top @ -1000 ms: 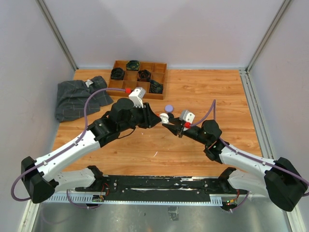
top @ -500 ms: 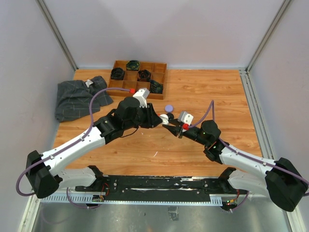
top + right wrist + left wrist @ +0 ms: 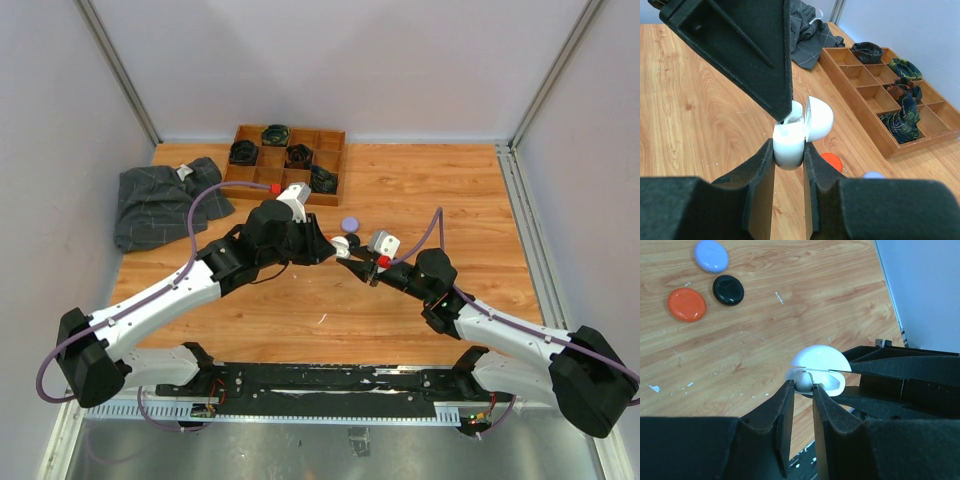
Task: Insert the wireless bluetooth earbuds into the charging case
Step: Adjust the earbud with the charging case.
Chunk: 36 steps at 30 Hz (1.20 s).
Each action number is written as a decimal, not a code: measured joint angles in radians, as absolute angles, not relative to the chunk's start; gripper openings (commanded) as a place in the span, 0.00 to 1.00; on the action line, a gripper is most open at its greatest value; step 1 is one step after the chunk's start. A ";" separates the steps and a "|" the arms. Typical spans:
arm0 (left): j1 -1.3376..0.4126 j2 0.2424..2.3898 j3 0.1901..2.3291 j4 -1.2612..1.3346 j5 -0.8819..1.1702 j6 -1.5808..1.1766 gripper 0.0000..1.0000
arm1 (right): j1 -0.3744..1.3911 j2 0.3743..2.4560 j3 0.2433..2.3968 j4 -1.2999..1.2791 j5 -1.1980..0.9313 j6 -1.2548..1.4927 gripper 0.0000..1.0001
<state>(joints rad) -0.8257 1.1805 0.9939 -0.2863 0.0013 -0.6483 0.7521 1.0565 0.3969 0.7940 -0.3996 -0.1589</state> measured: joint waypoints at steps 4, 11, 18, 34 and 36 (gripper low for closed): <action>-0.826 1.184 0.995 -0.284 0.004 -0.655 0.26 | 0.752 1.058 0.397 0.791 -0.400 -0.159 0.01; -0.822 1.200 0.995 -0.269 0.022 -0.659 0.24 | 0.752 1.061 0.397 0.783 -0.400 -0.159 0.01; -0.820 1.202 0.995 -0.268 0.028 -0.658 0.13 | 0.752 1.061 0.397 0.780 -0.392 -0.160 0.01; -0.820 1.058 0.995 -0.285 0.032 -0.497 0.06 | 0.757 1.061 0.397 0.811 -0.391 -0.160 0.01; -0.820 1.045 0.995 -0.279 0.055 -0.466 0.06 | 0.757 1.061 0.397 0.812 -0.392 -0.160 0.01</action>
